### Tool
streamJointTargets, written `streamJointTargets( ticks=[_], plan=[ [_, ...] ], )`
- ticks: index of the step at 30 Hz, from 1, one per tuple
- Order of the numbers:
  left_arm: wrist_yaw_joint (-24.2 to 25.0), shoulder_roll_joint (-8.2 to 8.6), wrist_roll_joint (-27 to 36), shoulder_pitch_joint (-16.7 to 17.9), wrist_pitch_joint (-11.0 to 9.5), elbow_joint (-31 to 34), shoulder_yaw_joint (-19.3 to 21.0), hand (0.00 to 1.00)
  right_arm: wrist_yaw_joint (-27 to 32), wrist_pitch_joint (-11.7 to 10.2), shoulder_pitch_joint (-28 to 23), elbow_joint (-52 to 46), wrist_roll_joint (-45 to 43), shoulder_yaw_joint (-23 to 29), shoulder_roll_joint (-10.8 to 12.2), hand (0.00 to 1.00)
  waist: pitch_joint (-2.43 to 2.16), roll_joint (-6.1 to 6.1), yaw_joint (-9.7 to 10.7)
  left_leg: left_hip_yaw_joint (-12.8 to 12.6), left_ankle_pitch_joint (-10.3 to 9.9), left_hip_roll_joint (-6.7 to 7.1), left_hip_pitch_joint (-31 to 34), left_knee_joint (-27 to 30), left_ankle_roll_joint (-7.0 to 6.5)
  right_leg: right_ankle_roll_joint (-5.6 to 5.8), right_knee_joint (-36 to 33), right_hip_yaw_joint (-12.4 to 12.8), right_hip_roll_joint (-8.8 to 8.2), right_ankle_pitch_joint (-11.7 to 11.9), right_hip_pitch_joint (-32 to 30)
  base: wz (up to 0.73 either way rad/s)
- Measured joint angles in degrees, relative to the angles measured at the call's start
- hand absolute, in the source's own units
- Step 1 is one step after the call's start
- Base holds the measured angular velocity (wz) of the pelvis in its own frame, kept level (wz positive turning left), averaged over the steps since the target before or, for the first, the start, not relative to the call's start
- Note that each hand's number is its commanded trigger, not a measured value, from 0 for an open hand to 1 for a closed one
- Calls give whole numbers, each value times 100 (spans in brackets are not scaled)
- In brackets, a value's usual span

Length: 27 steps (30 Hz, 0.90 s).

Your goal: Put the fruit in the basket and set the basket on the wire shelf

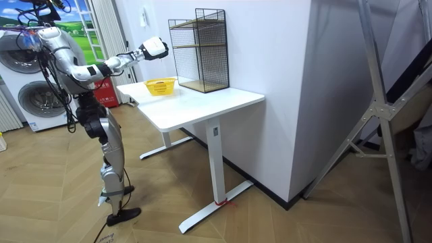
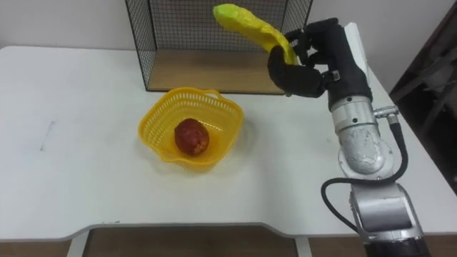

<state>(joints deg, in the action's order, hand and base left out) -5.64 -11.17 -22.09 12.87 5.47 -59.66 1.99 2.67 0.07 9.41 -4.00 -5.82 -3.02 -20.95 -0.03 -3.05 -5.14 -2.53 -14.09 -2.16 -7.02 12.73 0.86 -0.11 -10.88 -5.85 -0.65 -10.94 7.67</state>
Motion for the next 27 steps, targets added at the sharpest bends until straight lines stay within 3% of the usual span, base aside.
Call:
streamJointTargets(
  ticks=[9, 15, 17, 18, 27],
  plan=[
    [215, -44, 4, -96, 39, 18, -110, 0, -410, 56, 4, 61, -352, -330, 13, 100, 48, -84, -175, 84, 0, 0, 102, 65, 1, -1, 3, -94, -7, 0, -39, 5],
    [269, -65, -4, -197, 43, 18, -123, 0, -724, 135, 4, 106, -359, -547, 18, 100, 55, -103, -273, 117, -1, 1, 198, 70, 2, -2, 2, -144, -12, 1, -112, 2],
    [268, -66, -4, -218, 43, 23, -122, 0, -790, 143, 4, 146, -360, -570, 17, 26, 54, -104, -299, 121, -1, 0, 219, 74, 2, -2, 2, -151, -13, 1, -126, 0],
    [269, -66, -4, -215, 43, 26, -122, 0, -813, 159, 4, 157, -371, -612, 18, 0, 45, -119, -316, 122, 0, 1, 225, 76, 2, -2, 2, -150, -13, 1, -133, 0],
    [262, -66, 1, -206, 37, 120, -145, 0, -1072, 248, 4, 323, -410, -935, 17, 0, 76, -144, -336, 114, 1, 2, 234, 65, 2, -2, 6, -141, -16, 1, -170, 0]
  ],
)
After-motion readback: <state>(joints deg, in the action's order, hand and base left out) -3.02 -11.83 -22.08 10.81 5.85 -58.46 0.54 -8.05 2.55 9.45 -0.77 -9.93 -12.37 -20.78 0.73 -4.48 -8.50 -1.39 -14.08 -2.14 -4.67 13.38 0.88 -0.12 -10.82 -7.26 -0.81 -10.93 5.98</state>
